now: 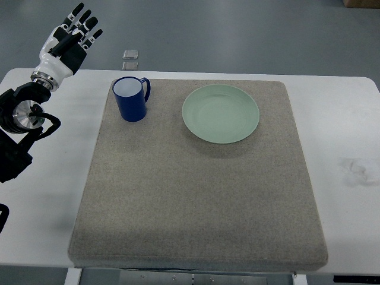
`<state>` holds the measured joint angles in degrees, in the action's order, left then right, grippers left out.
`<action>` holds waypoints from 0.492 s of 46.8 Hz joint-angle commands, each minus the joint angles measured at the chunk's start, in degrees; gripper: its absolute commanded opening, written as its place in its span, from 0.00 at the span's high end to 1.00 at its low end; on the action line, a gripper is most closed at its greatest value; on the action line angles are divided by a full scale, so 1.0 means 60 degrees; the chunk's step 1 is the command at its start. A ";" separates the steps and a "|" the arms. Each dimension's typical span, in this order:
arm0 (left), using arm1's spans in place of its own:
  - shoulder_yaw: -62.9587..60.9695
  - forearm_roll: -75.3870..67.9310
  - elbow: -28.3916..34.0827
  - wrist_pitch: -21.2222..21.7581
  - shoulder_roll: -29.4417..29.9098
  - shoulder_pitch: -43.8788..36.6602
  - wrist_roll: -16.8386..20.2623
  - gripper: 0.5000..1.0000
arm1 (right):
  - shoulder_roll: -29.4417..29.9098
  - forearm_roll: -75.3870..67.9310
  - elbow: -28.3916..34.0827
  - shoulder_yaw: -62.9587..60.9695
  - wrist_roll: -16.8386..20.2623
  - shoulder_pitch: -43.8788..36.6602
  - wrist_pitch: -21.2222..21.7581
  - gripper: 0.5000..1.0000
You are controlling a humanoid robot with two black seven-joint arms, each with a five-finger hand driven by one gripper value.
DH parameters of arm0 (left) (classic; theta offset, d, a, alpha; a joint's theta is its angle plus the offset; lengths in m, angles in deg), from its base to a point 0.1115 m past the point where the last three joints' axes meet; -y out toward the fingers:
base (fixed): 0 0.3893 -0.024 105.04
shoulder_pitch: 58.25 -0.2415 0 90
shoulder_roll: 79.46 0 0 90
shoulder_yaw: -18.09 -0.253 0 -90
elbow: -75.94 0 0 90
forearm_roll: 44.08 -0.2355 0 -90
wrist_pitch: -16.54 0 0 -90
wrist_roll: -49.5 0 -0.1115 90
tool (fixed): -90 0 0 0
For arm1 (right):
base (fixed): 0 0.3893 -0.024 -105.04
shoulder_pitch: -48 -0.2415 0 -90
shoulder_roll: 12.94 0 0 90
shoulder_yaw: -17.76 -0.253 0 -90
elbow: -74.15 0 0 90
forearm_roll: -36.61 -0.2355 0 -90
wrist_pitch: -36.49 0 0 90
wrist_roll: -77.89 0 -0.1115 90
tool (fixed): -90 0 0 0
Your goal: Place cup left of plate with left hand
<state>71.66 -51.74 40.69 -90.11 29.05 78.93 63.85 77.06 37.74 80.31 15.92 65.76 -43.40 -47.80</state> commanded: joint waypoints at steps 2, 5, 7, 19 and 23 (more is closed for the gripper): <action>0.0007 0.0003 0.0251 0.0035 -0.0068 0.0092 0.0011 0.01 | 0.0000 0.0002 0.0000 0.0000 0.0000 0.0000 0.0000 0.14; 0.0022 0.0003 0.0251 0.0035 -0.0083 0.0106 0.0011 0.01 | 0.0000 0.0002 0.0000 0.0000 0.0000 0.0000 0.0000 0.14; 0.0022 0.0003 0.0251 0.0049 -0.0097 0.0107 0.0011 0.01 | 0.0000 0.0002 0.0000 0.0000 0.0000 0.0000 0.0000 0.14; 0.0066 -0.0012 0.0280 0.0108 -0.0478 0.0253 0.0040 0.01 | 0.0000 0.0002 0.0000 0.0000 0.0000 0.0000 0.0000 0.14; 0.0066 -0.0012 0.0280 0.0196 -0.0478 0.0326 0.0069 0.01 | 0.0000 -0.0013 0.0000 -0.0015 0.0000 0.0000 0.0000 0.14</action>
<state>72.06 -51.81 42.37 -89.35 26.20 80.62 64.12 77.06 37.74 80.31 15.92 65.76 -43.40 -47.80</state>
